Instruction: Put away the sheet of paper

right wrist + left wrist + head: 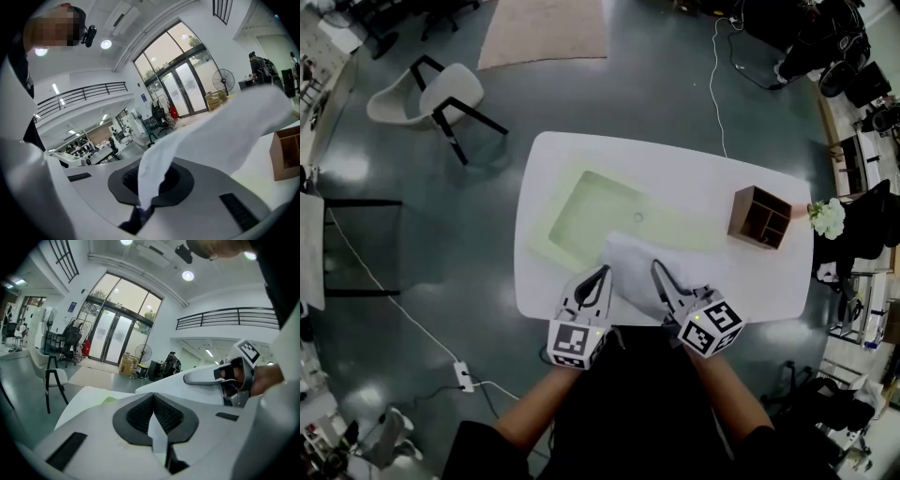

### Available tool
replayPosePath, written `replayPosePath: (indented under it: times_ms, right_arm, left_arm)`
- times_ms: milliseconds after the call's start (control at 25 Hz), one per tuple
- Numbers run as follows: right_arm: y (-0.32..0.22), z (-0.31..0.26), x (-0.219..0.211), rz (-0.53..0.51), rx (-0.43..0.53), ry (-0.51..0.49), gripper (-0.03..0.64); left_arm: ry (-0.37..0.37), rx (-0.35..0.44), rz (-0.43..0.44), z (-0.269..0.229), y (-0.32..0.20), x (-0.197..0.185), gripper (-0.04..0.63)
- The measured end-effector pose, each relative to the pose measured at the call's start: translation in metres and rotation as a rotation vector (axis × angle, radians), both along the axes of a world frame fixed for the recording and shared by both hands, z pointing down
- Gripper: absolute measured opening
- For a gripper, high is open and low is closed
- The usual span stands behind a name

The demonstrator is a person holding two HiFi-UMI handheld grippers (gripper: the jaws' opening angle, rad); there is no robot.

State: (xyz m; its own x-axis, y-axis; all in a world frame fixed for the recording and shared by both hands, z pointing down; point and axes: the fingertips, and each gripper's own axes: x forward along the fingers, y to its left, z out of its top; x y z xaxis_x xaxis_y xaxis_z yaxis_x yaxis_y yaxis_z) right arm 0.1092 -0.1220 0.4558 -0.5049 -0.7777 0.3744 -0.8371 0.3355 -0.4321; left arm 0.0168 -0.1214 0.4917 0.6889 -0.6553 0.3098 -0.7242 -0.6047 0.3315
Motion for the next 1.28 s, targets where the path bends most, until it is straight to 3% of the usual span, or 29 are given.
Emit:
replayPosePath:
  times_ms: [320, 560, 840, 1280]
  right_arm:
    - [-0.024, 0.026, 0.007, -0.049, -0.035, -0.027, -0.002]
    - [-0.045, 0.063, 0.013, -0.093, -0.115, -0.100, -0.002]
    - [-0.056, 0.105, 0.002, -0.167, -0.175, -0.098, -0.002]
    - [-0.033, 0.193, 0.020, 0.013, -0.409, -0.247, -0.002]
  left_arm:
    - [-0.050, -0.028, -0.050, 0.014, -0.007, -0.002, 0.003]
    - [-0.043, -0.051, -0.095, 0.003, -0.017, 0.014, 0.003]
    - [-0.068, -0.107, -0.160, 0.014, -0.016, 0.013, 0.003]
    - [-0.130, -0.175, -0.192, 0.043, -0.003, 0.006, 0.003]
